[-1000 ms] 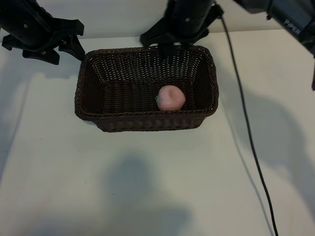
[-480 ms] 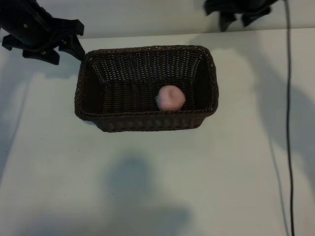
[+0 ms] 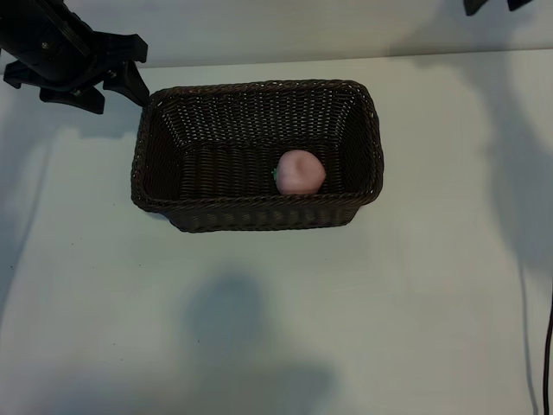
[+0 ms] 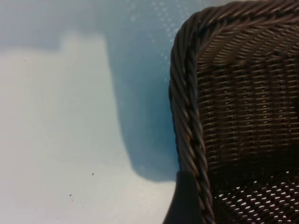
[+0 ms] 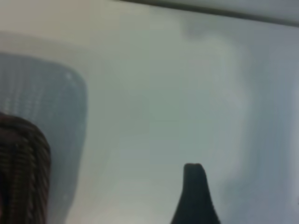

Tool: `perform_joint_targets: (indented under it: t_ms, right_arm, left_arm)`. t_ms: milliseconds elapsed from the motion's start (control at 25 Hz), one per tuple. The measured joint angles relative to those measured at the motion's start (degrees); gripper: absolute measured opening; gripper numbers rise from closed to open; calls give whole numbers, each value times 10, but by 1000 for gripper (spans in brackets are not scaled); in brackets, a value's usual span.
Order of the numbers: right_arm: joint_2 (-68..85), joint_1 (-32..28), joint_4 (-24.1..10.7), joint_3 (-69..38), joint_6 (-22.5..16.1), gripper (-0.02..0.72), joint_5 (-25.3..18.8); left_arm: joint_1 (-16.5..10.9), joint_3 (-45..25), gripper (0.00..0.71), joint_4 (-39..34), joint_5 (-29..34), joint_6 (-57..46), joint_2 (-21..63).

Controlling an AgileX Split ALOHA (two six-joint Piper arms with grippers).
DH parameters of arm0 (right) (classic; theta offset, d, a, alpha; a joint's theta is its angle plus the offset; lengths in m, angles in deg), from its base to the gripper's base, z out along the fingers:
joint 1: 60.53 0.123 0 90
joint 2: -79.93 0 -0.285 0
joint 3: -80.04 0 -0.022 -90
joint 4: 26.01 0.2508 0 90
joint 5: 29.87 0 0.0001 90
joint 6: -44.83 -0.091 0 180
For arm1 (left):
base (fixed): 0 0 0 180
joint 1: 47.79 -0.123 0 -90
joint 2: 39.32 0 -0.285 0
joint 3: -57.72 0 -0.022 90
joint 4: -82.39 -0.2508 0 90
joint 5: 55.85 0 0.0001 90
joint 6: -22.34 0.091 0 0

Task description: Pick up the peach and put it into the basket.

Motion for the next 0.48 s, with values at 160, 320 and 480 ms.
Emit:
perform_joint_targets:
  t_ms: [160,320,480]
  right_arm:
    - [26,0,8,-65,4,514,-2]
    - [48,0,23,-82,5,514,-4]
    - [65,14,46,-82,12,514,-4]
  left_arm:
    - [0,0,592,0,0,0,0]
    - [0,0,592,0,0,0,0]
    - [0,0,592,0,0,0,0]
